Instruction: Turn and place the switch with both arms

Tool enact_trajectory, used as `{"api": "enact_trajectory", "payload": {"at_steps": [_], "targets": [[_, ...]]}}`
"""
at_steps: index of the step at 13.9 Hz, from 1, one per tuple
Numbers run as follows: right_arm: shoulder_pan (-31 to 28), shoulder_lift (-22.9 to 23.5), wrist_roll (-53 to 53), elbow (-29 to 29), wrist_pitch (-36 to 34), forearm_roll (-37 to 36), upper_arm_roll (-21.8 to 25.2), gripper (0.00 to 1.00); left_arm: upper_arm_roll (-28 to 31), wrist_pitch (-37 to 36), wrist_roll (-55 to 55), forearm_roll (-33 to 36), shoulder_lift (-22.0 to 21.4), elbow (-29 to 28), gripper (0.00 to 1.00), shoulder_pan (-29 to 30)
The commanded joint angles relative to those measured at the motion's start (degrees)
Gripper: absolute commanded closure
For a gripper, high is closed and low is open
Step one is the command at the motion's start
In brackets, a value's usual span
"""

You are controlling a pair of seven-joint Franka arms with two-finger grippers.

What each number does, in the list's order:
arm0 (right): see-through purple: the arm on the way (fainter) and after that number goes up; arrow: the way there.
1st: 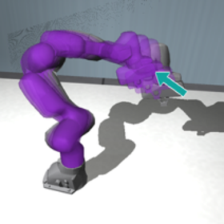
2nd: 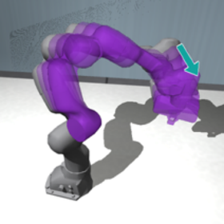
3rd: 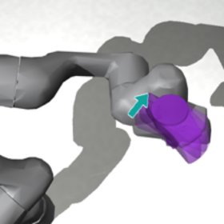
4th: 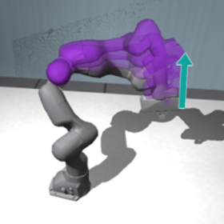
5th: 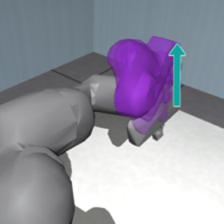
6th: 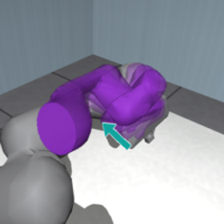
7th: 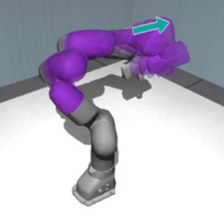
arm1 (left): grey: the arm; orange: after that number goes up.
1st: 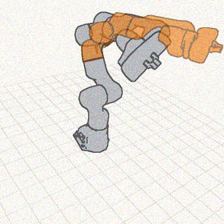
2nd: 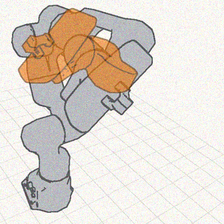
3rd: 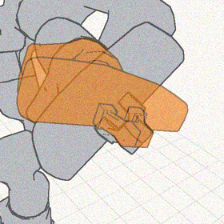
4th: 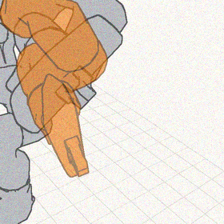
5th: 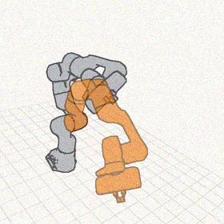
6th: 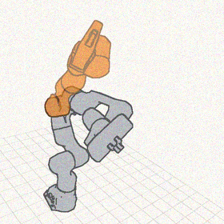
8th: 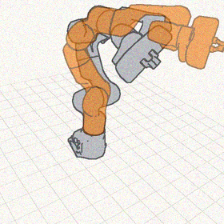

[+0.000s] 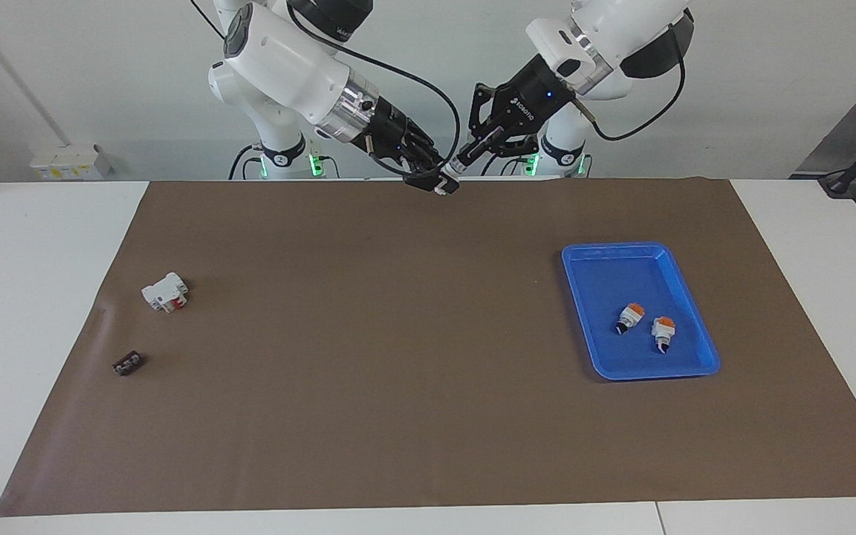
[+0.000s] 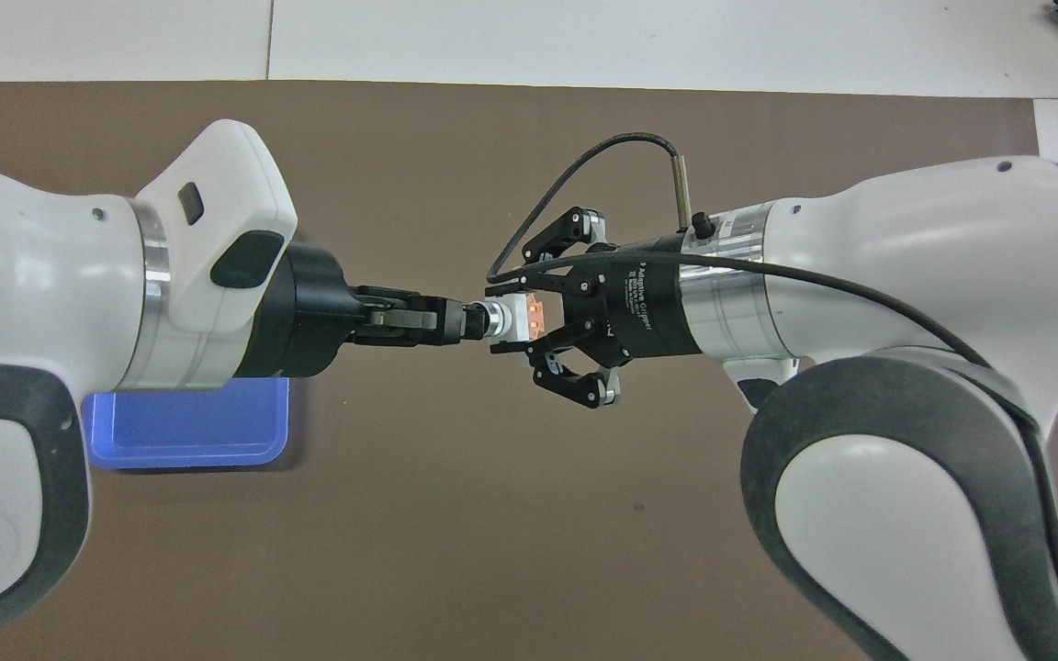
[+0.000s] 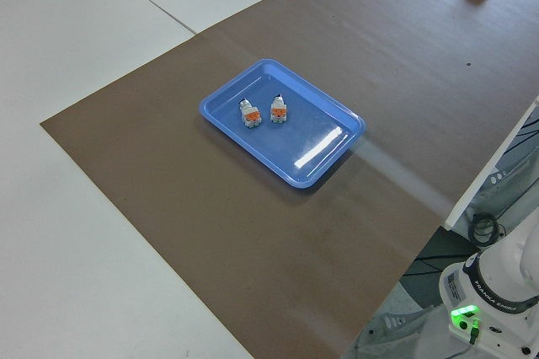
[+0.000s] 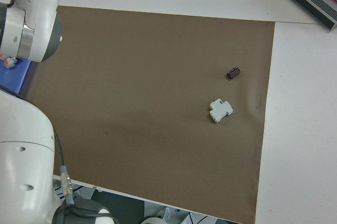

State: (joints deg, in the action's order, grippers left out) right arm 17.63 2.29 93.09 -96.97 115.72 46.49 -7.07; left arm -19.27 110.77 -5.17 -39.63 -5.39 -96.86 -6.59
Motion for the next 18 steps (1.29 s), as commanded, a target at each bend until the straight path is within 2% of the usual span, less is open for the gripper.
{"api": "enact_trajectory", "payload": {"at_steps": [1,5,16,17,18], "targets": [[0.1,0.2,1.5,2.0,2.6,1.4,-0.6,1.0,-0.2,1.6,-10.9,-0.8,-3.7,-7.4,1.0,-4.3],[0.0,0.2,1.5,2.0,2.6,1.4,-0.6,1.0,-0.2,0.9,-23.1,-0.9,-4.8,-9.2,1.0,-4.4],[0.0,0.1,1.2,1.8,2.6,1.5,-0.5,0.99,-0.2,0.8,-20.9,-0.9,-5.2,-9.9,1.0,-4.1],[0.0,0.1,0.9,1.8,2.6,1.4,-0.4,0.33,0.0,0.3,-20.9,-0.9,-5.2,-9.9,1.0,-4.1],[0.2,-0.1,0.4,1.8,2.8,1.2,-0.4,0.0,0.2,-0.5,-20.9,-0.9,-5.2,-9.9,1.0,-4.0]]}}
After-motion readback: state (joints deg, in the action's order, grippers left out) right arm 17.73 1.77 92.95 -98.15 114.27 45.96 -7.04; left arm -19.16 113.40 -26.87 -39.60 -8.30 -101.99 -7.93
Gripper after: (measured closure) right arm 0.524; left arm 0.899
